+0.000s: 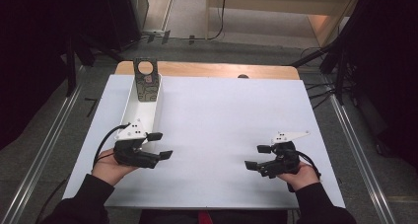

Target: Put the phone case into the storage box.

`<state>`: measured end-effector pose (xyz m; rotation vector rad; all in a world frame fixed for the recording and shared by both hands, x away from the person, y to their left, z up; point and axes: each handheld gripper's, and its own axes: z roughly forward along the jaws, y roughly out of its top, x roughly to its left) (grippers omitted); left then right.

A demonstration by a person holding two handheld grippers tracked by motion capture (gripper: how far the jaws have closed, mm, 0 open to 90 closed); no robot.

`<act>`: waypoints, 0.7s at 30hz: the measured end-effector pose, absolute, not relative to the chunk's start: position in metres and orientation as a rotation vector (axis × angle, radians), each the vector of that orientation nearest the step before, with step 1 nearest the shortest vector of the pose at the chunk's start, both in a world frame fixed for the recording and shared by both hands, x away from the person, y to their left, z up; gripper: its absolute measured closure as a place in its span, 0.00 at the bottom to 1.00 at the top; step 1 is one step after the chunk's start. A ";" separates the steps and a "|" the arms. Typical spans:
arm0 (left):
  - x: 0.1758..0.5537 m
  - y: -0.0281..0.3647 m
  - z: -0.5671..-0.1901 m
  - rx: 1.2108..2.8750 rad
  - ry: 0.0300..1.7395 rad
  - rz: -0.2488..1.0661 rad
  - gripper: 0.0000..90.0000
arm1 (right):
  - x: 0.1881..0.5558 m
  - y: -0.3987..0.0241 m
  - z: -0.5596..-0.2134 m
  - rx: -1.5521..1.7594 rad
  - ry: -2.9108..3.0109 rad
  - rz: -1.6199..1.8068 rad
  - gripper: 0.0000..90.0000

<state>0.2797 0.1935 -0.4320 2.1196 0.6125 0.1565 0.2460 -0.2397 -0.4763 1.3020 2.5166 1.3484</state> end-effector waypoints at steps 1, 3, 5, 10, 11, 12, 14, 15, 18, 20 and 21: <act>0.279 0.193 -0.433 2.126 0.609 0.155 0.31 | 0.246 -0.240 -0.476 1.302 2.517 1.348 0.13; 0.277 0.192 -0.435 2.137 0.596 0.152 0.31 | 0.246 -0.240 -0.476 1.303 2.516 1.349 0.13; 0.275 0.192 -0.436 2.143 0.585 0.160 0.31 | 0.246 -0.239 -0.477 1.303 2.517 1.350 0.13; 0.272 0.193 -0.440 2.141 0.583 0.138 0.31 | 0.246 -0.240 -0.477 1.301 2.517 1.351 0.13; 0.272 0.193 -0.441 2.144 0.580 0.139 0.31 | 0.246 -0.240 -0.477 1.300 2.517 1.352 0.13; 0.271 0.193 -0.441 2.151 0.575 0.141 0.31 | 0.246 -0.240 -0.477 1.300 2.517 1.352 0.13; 0.271 0.193 -0.443 2.145 0.567 0.138 0.31 | 0.246 -0.240 -0.477 1.299 2.518 1.353 0.13; 0.270 0.193 -0.443 2.144 0.568 0.135 0.31 | 0.246 -0.240 -0.477 1.299 2.518 1.353 0.13; 0.270 0.194 -0.446 2.148 0.576 0.122 0.31 | 0.246 -0.240 -0.476 1.300 2.517 1.357 0.13; 0.270 0.195 -0.447 2.159 0.573 0.119 0.31 | 0.246 -0.240 -0.476 1.301 2.515 1.359 0.13; 0.270 0.196 -0.448 2.160 0.576 0.118 0.31 | 0.246 -0.240 -0.476 1.300 2.516 1.359 0.13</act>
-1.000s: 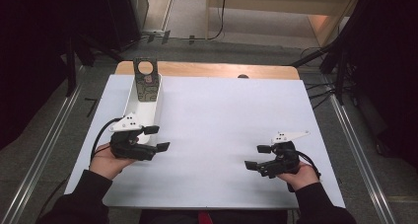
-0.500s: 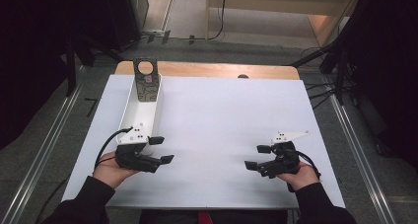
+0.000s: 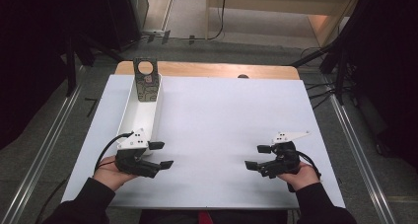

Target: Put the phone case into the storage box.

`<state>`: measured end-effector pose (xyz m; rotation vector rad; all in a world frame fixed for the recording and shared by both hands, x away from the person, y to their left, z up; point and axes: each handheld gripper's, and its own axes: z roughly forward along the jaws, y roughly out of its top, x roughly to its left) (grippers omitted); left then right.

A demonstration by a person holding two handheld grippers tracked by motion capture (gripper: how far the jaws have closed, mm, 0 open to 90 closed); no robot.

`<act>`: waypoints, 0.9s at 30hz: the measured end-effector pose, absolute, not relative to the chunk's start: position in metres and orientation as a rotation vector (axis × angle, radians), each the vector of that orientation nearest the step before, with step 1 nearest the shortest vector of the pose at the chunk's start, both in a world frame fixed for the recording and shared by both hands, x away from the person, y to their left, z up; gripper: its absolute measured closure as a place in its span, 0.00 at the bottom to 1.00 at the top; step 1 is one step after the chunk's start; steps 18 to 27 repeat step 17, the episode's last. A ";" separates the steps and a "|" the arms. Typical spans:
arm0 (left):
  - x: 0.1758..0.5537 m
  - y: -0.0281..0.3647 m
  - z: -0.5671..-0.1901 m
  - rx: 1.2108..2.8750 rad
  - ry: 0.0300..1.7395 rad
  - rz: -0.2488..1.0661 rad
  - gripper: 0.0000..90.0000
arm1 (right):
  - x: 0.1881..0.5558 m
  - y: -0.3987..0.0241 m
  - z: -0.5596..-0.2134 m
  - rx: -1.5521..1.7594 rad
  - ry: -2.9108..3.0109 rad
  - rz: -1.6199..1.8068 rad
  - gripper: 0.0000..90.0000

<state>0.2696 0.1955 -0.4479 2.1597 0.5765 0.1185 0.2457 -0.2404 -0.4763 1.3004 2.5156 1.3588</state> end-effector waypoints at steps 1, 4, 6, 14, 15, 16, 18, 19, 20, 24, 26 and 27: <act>0.269 0.196 -0.448 2.163 0.578 0.117 0.31 | 0.246 -0.240 -0.476 1.299 2.517 1.357 0.13; 0.269 0.197 -0.449 2.161 0.579 0.114 0.31 | 0.246 -0.240 -0.476 1.299 2.518 1.357 0.13; 0.269 0.198 -0.449 2.165 0.580 0.112 0.31 | 0.246 -0.240 -0.476 1.298 2.519 1.357 0.13; 0.270 0.199 -0.450 2.157 0.583 0.107 0.31 | 0.246 -0.240 -0.477 1.298 2.518 1.362 0.13; 0.270 0.199 -0.450 2.157 0.582 0.106 0.31 | 0.246 -0.240 -0.477 1.297 2.519 1.363 0.13; 0.270 0.199 -0.450 2.156 0.579 0.107 0.31 | 0.246 -0.240 -0.477 1.297 2.518 1.366 0.13; 0.270 0.199 -0.450 2.155 0.579 0.106 0.31 | 0.246 -0.240 -0.477 1.295 2.519 1.369 0.13; 0.270 0.199 -0.450 2.155 0.579 0.106 0.31 | 0.246 -0.240 -0.477 1.295 2.519 1.369 0.13; 0.270 0.199 -0.450 2.155 0.579 0.106 0.31 | 0.246 -0.240 -0.477 1.295 2.519 1.369 0.13; 0.270 0.199 -0.450 2.155 0.579 0.106 0.31 | 0.246 -0.240 -0.477 1.295 2.519 1.369 0.13; 0.270 0.199 -0.450 2.155 0.579 0.106 0.31 | 0.246 -0.240 -0.477 1.295 2.519 1.369 0.13; 0.270 0.199 -0.450 2.155 0.579 0.106 0.31 | 0.246 -0.240 -0.477 1.295 2.519 1.369 0.13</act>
